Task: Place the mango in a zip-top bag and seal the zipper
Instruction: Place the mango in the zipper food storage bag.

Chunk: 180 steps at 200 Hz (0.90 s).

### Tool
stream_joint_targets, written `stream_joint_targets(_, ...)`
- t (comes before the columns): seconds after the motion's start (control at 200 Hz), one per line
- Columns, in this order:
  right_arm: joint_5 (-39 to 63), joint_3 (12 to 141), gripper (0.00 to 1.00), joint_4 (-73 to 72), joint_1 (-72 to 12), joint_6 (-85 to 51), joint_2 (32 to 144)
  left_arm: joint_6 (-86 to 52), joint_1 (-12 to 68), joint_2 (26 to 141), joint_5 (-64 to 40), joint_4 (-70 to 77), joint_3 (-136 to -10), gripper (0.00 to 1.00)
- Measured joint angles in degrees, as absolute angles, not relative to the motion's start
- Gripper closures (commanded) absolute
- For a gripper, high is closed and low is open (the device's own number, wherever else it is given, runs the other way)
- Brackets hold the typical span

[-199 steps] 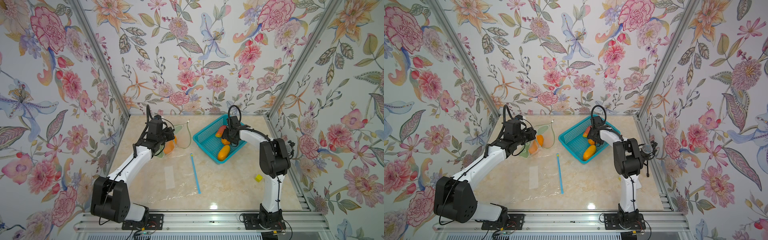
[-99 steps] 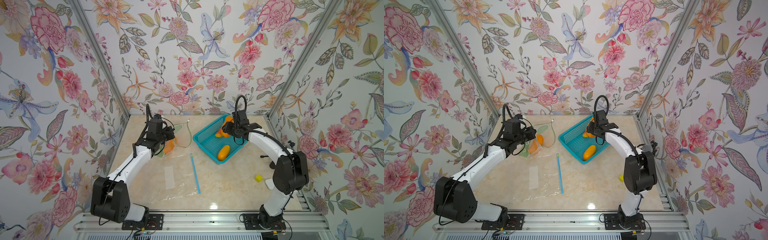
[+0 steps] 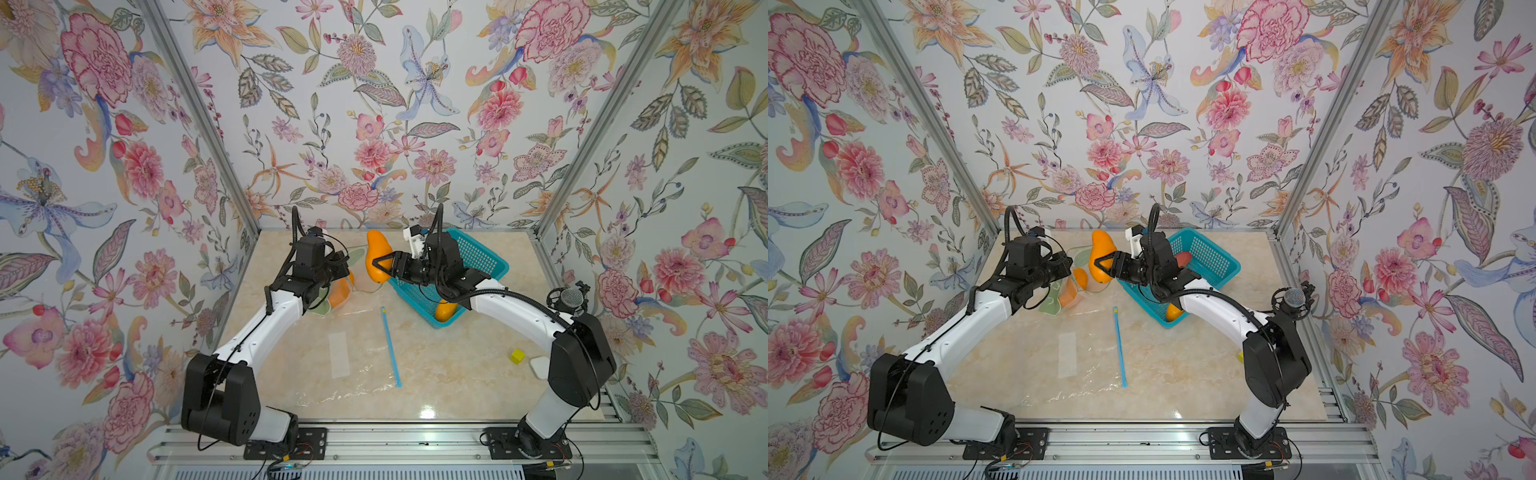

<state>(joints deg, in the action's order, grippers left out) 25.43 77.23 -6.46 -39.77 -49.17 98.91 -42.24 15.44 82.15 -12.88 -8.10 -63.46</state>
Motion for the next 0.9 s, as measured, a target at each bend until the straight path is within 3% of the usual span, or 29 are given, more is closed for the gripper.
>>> stream_joint_targets(0.25, 31.11, 77.19, 0.56, -9.37, -42.15, -54.85, 101.54, -41.76, 15.44, 82.15, -12.88, -8.05, -63.53, 1.00)
stream_joint_targets(0.686, 29.87, 75.50, 0.53, -3.03, -42.52, -57.43, 102.19, -41.36, 15.44, 82.96, -13.26, -7.79, -63.53, 1.00)
stream_joint_targets(0.901, 26.00, 83.81, 0.37, 1.85, -42.46, -56.93, 107.02, -40.95, 15.49, 82.26, -13.65, -7.22, -61.82, 1.00)
